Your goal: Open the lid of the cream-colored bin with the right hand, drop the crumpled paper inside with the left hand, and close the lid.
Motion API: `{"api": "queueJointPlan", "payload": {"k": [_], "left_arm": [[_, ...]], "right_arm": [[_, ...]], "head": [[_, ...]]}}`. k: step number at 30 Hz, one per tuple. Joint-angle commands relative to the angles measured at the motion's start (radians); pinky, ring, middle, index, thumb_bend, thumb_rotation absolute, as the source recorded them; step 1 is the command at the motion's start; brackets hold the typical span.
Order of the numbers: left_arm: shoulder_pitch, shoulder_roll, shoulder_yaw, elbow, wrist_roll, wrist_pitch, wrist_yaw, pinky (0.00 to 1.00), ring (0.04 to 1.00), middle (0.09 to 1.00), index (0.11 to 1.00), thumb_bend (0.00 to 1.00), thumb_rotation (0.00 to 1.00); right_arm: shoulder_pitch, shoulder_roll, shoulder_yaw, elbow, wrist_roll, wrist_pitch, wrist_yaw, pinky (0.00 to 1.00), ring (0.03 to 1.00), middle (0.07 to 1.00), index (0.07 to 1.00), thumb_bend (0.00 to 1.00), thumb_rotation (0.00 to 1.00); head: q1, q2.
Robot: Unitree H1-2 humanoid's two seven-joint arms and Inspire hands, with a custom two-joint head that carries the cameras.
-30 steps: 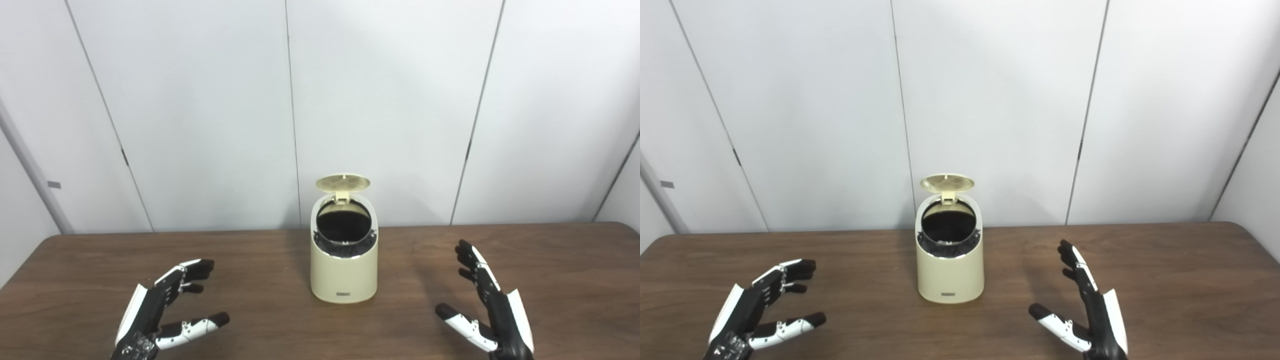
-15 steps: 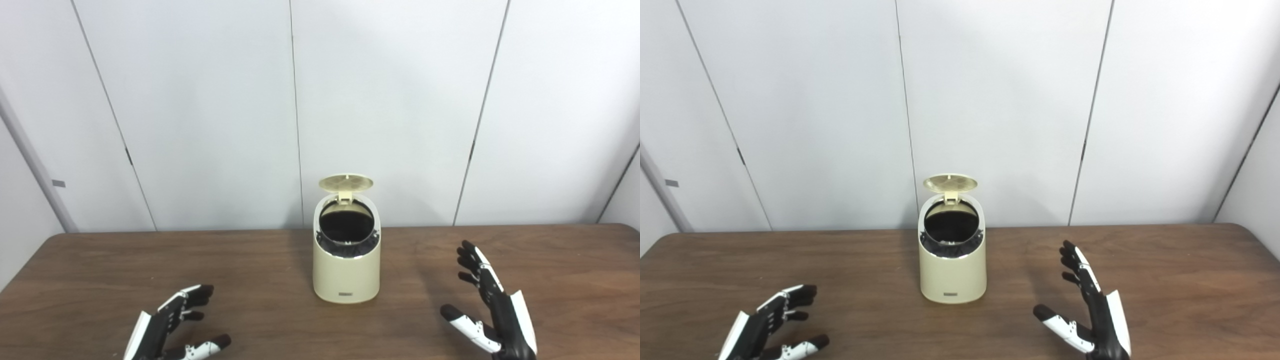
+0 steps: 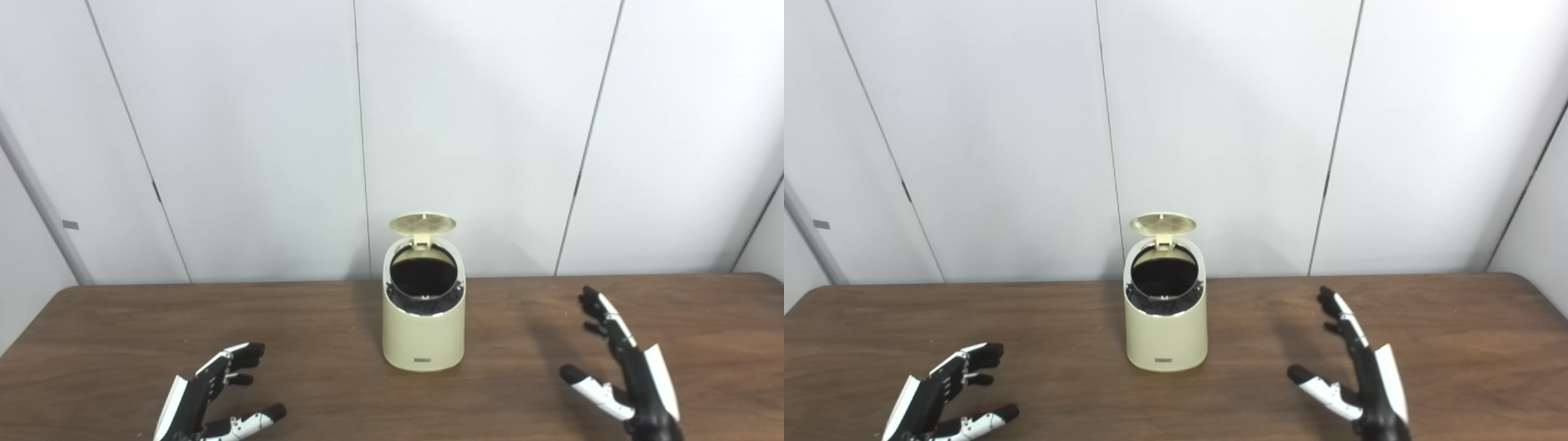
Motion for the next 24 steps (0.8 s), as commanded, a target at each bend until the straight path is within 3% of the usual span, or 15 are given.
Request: {"api": "queueJointPlan", "payload": {"k": [1, 5, 12, 16, 24], "left_arm": [[-0.026, 0.004, -0.005, -0.006, -0.007, -0.042, 0.009, 0.69, 0.775, 0.779, 0.761, 0.90, 0.23], [-0.027, 0.004, -0.007, -0.005, 0.006, -0.043, 0.016, 0.70, 0.771, 0.776, 0.760, 0.90, 0.23], [-0.026, 0.003, -0.014, -0.011, 0.025, -0.029, 0.028, 0.69, 0.762, 0.763, 0.754, 0.91, 0.24], [-0.027, 0.000, -0.015, -0.011, 0.025, -0.025, 0.028, 0.68, 0.760, 0.761, 0.751, 0.92, 0.23], [-0.025, -0.004, -0.016, -0.021, 0.030, -0.010, 0.028, 0.68, 0.758, 0.759, 0.748, 0.92, 0.24]], "right_arm": [[-0.038, -0.027, -0.007, -0.026, -0.024, -0.033, -0.001, 0.84, 0.880, 0.892, 0.902, 0.98, 0.79], [-0.086, -0.039, -0.006, -0.077, 0.000, 0.017, 0.031, 0.84, 0.884, 0.888, 0.891, 1.00, 0.77], [-0.183, -0.062, 0.001, -0.160, -0.001, 0.116, 0.112, 0.73, 0.829, 0.866, 0.890, 0.99, 0.73], [-0.229, -0.077, 0.011, -0.196, -0.007, 0.181, 0.168, 0.76, 0.851, 0.877, 0.886, 0.99, 0.73], [-0.314, -0.084, 0.035, -0.208, -0.012, 0.249, 0.232, 0.83, 0.884, 0.880, 0.888, 1.00, 0.71]], "head": [[0.000, 0.000], [0.000, 0.000], [0.003, 0.001], [0.005, 0.000], [0.009, 0.001]]}}
